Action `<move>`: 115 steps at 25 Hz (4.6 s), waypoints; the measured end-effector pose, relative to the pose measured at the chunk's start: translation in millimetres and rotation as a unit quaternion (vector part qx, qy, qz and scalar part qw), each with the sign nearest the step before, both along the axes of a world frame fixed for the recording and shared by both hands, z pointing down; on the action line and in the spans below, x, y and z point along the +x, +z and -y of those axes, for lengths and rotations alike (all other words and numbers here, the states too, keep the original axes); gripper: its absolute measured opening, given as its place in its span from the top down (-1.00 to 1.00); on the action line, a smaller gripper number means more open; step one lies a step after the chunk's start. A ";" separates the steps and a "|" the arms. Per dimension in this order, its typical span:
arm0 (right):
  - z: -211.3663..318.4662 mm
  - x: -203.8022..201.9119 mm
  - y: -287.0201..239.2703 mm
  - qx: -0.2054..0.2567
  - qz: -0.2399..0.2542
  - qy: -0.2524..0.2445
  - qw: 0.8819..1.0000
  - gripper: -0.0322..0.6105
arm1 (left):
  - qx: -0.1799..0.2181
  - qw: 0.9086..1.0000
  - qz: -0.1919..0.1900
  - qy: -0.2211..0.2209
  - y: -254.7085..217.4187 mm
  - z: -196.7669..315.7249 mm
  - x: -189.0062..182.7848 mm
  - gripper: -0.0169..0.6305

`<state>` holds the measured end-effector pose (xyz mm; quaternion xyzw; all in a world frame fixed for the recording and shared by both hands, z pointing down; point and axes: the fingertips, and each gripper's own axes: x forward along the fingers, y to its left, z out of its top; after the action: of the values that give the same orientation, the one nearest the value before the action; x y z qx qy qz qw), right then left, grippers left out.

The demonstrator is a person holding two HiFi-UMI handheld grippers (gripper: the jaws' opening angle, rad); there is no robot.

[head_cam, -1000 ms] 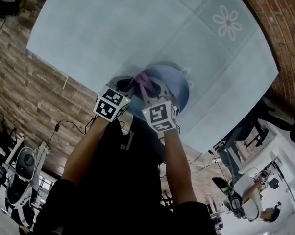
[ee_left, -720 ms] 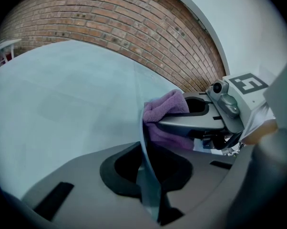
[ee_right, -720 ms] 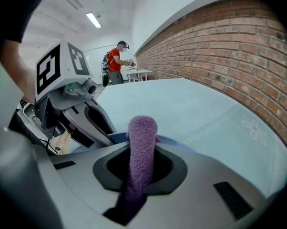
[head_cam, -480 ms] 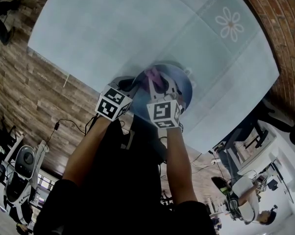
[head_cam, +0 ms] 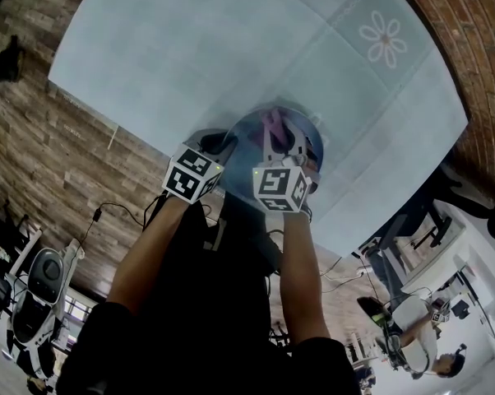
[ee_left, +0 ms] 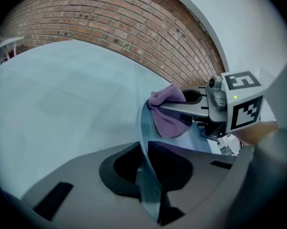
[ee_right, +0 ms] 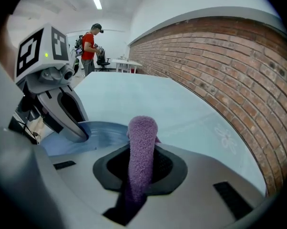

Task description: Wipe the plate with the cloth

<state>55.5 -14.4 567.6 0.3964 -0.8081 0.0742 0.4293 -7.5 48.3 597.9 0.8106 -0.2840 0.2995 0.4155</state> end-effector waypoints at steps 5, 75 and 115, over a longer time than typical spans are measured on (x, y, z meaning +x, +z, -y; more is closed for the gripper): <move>2.3 20.5 0.8 0.009 -0.036 0.017 0.999 0.70 | 0.005 1.000 0.000 0.000 0.5 0.6 -1.6 0.75; -185.4 -4.9 6.2 -0.170 -0.037 0.038 0.984 0.70 | -0.006 1.000 -0.018 0.004 1.8 3.7 6.0 0.80; -71.0 -31.5 20.4 -0.078 -0.058 -0.095 0.991 0.70 | -0.015 1.000 -0.025 0.005 1.5 3.9 7.5 0.81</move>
<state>24.0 56.6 588.0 0.2864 -0.8075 0.0729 0.5105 0.0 44.4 599.4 0.8128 -0.2651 0.2854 0.4331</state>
